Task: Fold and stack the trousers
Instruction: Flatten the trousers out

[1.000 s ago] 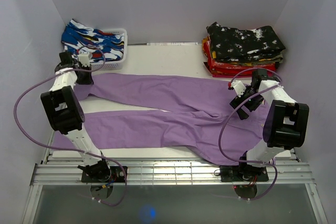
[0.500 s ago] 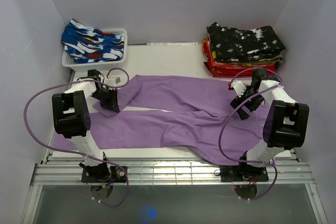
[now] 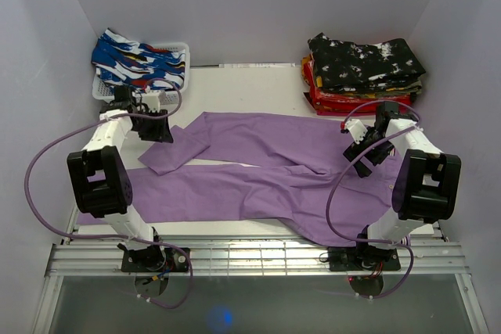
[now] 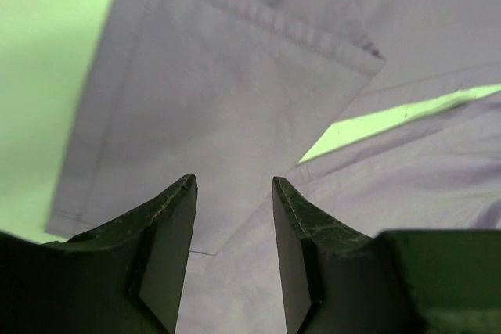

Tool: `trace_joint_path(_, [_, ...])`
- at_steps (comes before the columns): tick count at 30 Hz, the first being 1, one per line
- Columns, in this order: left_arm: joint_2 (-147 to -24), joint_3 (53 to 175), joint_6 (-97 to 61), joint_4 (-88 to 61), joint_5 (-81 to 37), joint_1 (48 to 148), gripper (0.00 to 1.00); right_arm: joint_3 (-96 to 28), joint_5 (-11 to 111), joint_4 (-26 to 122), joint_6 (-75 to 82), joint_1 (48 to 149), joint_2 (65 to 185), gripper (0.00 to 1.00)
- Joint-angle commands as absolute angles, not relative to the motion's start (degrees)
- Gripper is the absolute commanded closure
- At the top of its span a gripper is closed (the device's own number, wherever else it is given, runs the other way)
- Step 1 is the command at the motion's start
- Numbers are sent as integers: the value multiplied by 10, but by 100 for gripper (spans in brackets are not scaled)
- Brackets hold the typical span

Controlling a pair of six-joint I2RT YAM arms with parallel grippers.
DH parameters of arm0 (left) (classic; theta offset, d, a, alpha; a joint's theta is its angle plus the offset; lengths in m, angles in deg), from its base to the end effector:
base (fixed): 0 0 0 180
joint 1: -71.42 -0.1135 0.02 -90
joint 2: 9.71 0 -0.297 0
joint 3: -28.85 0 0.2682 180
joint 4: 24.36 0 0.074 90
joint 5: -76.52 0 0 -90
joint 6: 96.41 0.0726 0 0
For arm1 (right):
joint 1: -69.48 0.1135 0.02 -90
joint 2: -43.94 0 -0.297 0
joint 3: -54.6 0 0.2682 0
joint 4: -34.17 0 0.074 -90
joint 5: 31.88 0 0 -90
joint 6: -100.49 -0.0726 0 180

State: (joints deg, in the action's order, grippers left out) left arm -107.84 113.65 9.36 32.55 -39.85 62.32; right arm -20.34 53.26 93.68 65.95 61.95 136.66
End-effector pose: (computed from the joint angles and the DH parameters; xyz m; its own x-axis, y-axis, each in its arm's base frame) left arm 0.3704 0.0267 0.2148 -0.8925 0.1036 -0.4390 0.2589 0.9147 -0.3104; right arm 0.3197 -0.0361 0.1855 -0.6407 -0.7432 -0.1928 -0.7331 0.6668 -0.1344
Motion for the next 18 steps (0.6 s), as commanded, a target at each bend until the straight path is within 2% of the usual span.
trace_joint_path(1, [-1048,1167,89,296,-399,607,45,-205,520,945,657,616,1347,0])
trace_joint_path(10, [-1169,1227,153,338,-351,554,43,-196,522,953,670,617,1330,0])
trace_joint_path(16, [-1191,1194,187,317,-336,536,43,-188,521,965,679,617,1331,0])
trace_joint_path(18, [-1192,1179,197,305,-329,537,43,-184,520,969,681,617,1337,4])
